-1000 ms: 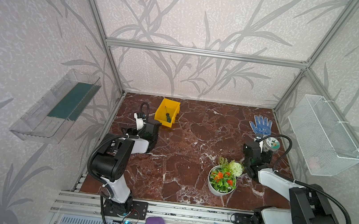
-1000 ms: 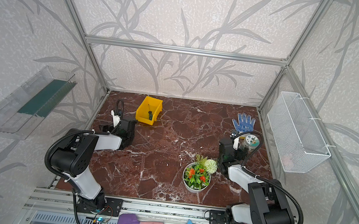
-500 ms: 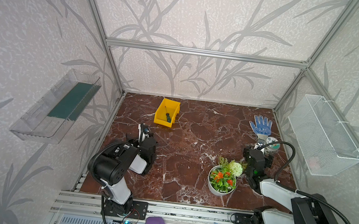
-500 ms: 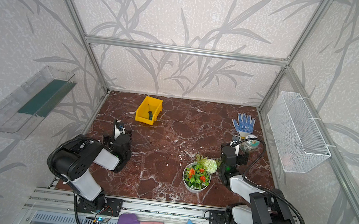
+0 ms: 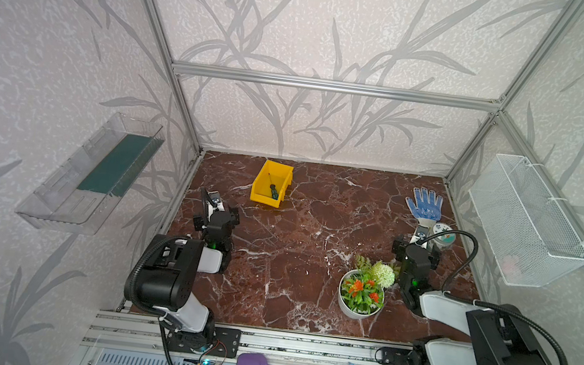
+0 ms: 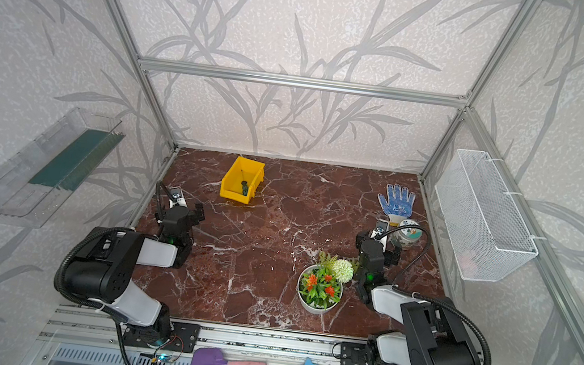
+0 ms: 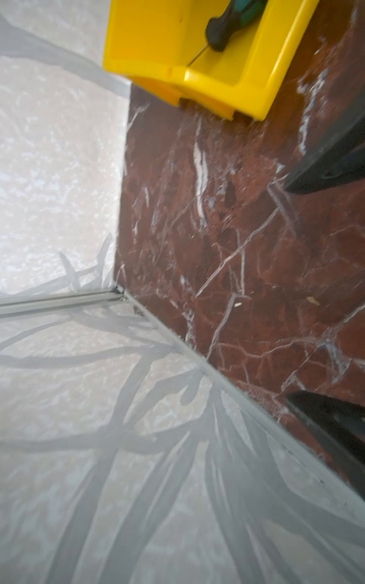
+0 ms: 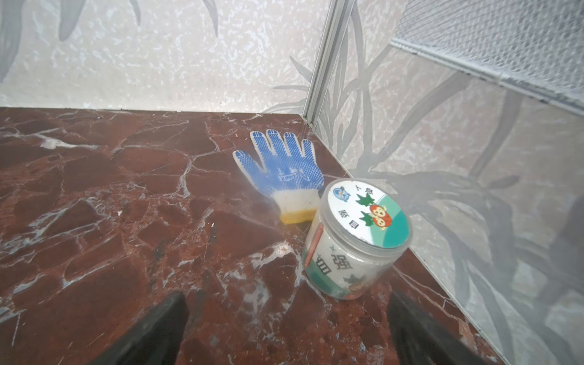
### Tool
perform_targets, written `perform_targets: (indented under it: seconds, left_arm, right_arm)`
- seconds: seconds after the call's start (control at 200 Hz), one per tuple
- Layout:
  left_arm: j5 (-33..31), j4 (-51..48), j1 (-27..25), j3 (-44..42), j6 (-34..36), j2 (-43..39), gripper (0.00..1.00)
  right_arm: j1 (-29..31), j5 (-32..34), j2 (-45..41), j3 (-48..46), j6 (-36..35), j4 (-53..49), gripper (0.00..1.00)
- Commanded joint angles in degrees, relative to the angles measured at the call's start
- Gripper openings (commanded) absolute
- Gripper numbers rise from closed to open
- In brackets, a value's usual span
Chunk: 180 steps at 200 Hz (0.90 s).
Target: Put the screwdriver in the bin
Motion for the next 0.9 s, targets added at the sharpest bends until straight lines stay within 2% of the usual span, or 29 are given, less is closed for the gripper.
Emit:
perform_targets:
  seconds: [0.0, 0.105, 0.2, 0.365, 0.545, 0.695, 0.845, 0.895]
  left_arm:
    - [3.8, 0.5, 0.1, -0.3, -1.9, 0.7, 0.99]
    - [3.8, -2.2, 0.0, 0.4, -2.0, -0.1, 0.99]
    - [3.8, 0.8, 0.0, -0.2, -1.2, 0.9, 0.99]
    - [3.9, 0.0, 0.0, -0.1, -1.5, 0.6, 0.99]
    - [3.9, 0.2, 0.0, 0.0, -1.5, 0.6, 0.99]
    - [3.9, 0.2, -0.1, -0.1, -1.6, 0.6, 0.99]
    - [3.9, 0.2, 0.0, -0.1, -1.6, 0.7, 0.99]
    - [3.9, 0.2, 0.0, -0.1, -1.5, 0.6, 0.99]
  right_arm:
    - [0.6, -0.5, 3.4, 0.5, -3.1, 8.0, 0.99]
    - [0.8, -1.2, 4.0, 1.4, -3.8, 7.4, 0.99]
    - [0.9, -3.1, 3.3, 2.3, -3.5, 4.4, 0.99]
    - [0.9, -10.2, 5.4, 4.2, -7.3, 2.6, 0.99]
    - [0.6, -12.6, 5.9, 2.4, -7.8, 6.3, 0.99]
    - [-1.6, -19.2, 7.5, 1.0, -5.9, 8.3, 0.99]
    - [-1.9, -20.0, 16.4, 0.8, -10.4, 22.4, 0.99]
    - [-1.8, -20.1, 15.8, 0.3, -10.3, 22.3, 0.99]
